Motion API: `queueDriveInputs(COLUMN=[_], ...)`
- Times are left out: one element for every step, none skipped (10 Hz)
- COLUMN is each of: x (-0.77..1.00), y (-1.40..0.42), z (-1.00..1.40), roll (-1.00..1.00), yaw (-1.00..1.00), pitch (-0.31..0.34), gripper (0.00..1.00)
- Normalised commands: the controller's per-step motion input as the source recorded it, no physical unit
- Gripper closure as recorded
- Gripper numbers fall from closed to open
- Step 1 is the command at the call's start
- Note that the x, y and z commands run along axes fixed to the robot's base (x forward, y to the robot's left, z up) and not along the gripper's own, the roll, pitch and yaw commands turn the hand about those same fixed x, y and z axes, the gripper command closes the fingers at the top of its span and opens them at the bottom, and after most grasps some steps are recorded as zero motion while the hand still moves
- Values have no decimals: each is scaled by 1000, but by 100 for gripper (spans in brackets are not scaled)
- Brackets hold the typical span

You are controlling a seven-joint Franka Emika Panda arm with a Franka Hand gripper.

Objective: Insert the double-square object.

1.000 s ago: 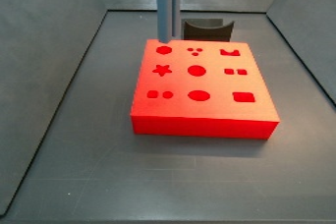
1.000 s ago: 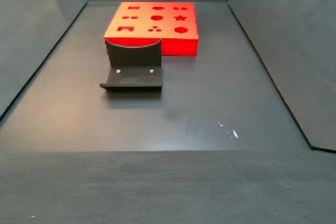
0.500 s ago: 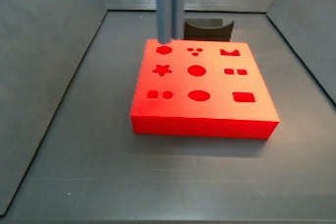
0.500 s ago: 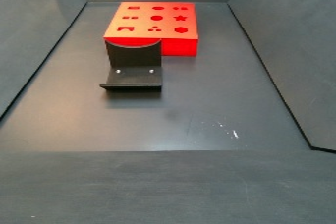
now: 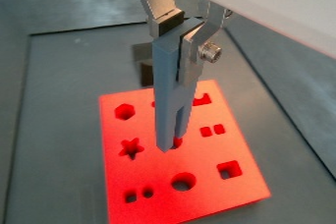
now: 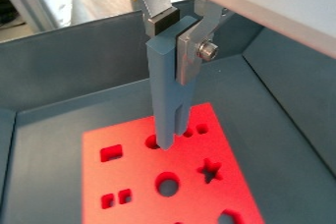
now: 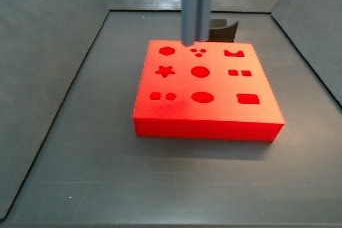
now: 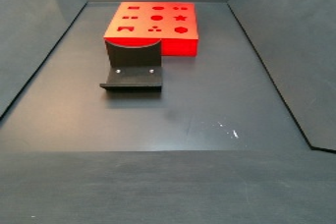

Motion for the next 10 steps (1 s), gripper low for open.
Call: queueDriveInputs(x=[531, 514, 540, 589, 637, 669, 697, 797, 1000, 986], y=[0, 0, 0, 0, 0, 0, 0, 0, 86, 140], z=[-3, -40, -43, -43, 0, 0, 0, -83, -191, -309], roll=[123, 140, 140, 143, 117, 97, 109, 166, 103, 59], yaw=[-631, -651, -634, -594, -560, -537, -503, -409, -237, -211], pitch=[-3, -13, -13, -11, -10, -7, -1, -3, 0, 21], gripper=[100, 100, 100, 100, 100, 100, 100, 100, 100, 100])
